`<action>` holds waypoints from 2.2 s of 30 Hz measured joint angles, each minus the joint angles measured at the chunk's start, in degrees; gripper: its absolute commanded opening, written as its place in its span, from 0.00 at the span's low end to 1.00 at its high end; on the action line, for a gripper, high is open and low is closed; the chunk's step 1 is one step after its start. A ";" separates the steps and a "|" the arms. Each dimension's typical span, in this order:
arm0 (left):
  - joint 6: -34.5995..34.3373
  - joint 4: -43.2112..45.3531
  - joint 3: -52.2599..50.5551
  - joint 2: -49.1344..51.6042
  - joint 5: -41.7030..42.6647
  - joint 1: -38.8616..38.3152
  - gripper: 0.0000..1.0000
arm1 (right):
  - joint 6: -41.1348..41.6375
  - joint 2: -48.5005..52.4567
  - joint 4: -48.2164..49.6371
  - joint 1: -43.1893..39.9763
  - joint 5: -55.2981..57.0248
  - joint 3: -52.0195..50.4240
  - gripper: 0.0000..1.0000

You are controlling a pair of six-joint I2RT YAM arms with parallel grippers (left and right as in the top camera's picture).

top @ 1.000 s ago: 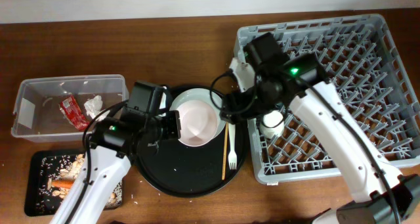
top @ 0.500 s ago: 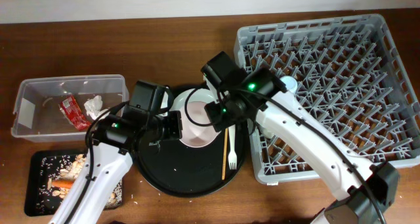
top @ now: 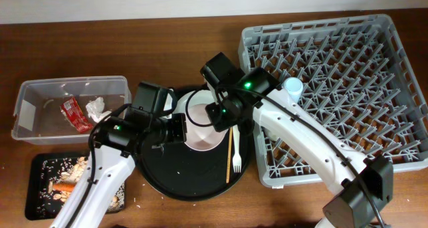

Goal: Sort waste into correct bins and load items into the dishwasher rack
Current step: 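Pass the pink bowl from the left gripper to the right gripper, then carry the pink bowl to the rack's far side and lower it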

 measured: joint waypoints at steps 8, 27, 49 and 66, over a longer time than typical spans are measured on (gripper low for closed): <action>1.73 -0.02 0.11 0.00 0.79 0.02 0.29 | 0.11 0.22 -0.42 -0.68 0.39 0.00 0.04; 2.19 -0.81 9.77 -13.09 1.86 5.73 0.99 | -0.81 0.24 1.51 -20.20 24.28 0.00 0.04; 2.19 -1.09 9.79 -13.07 1.86 5.73 0.99 | -36.04 4.87 44.09 -38.32 53.48 0.00 0.04; 2.19 -1.09 9.79 -13.07 1.86 5.73 0.99 | -36.28 17.05 43.56 -33.99 61.99 0.44 0.08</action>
